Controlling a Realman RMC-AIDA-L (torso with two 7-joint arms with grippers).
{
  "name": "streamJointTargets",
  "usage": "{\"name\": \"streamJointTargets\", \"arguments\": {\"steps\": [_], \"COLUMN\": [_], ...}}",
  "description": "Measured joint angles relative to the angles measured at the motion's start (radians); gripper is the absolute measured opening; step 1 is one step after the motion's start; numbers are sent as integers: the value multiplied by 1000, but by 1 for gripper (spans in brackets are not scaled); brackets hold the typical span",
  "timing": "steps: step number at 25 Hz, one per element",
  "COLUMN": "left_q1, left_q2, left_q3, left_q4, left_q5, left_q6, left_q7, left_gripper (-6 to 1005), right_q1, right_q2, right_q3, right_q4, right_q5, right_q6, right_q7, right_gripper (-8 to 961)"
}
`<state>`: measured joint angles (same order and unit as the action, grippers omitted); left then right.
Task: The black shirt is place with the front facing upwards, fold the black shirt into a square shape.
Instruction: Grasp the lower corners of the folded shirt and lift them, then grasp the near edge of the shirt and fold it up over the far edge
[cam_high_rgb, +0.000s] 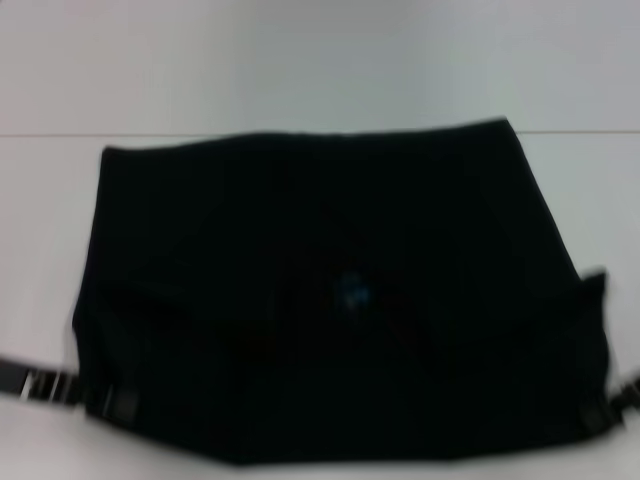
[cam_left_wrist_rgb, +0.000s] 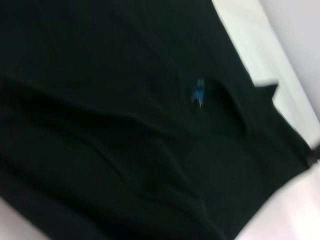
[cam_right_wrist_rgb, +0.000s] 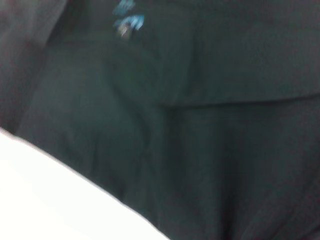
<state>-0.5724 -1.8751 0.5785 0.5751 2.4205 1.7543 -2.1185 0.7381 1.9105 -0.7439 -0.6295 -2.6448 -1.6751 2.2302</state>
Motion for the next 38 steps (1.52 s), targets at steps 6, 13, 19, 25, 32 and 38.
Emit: {"name": "streamJointTargets", "arguments": {"steps": [6, 13, 19, 25, 32, 38], "left_q1": [-5, -34, -117, -129, -128, -146], "left_q2": [-4, -13, 20, 8, -64, -130], "left_q3": [28, 4, -311, -472, -475, -471], "left_q4": [-14, -37, -37, -84, -166, -180], "left_q5": [204, 192, 153, 1, -144, -218], "left_q6": [187, 169, 45, -277, -557, -757], "left_q7": [18, 23, -30, -70, 82, 211], "left_gripper": [26, 27, 27, 26, 27, 27], "right_q1": [-39, -46, -33, -41, 1, 40], "right_q2": [45, 54, -16, -26, 73, 130], "right_q3": [-45, 29, 267, 379, 370, 370], "right_q4": [2, 11, 52, 136, 187, 189], "right_q5": [-122, -70, 100, 325, 436, 475], "right_q6": [-176, -155, -47, 249, 610, 786], "right_q7": [-203, -246, -160, -89, -189, -291], "right_gripper": [49, 50, 50, 50, 49, 50]}}
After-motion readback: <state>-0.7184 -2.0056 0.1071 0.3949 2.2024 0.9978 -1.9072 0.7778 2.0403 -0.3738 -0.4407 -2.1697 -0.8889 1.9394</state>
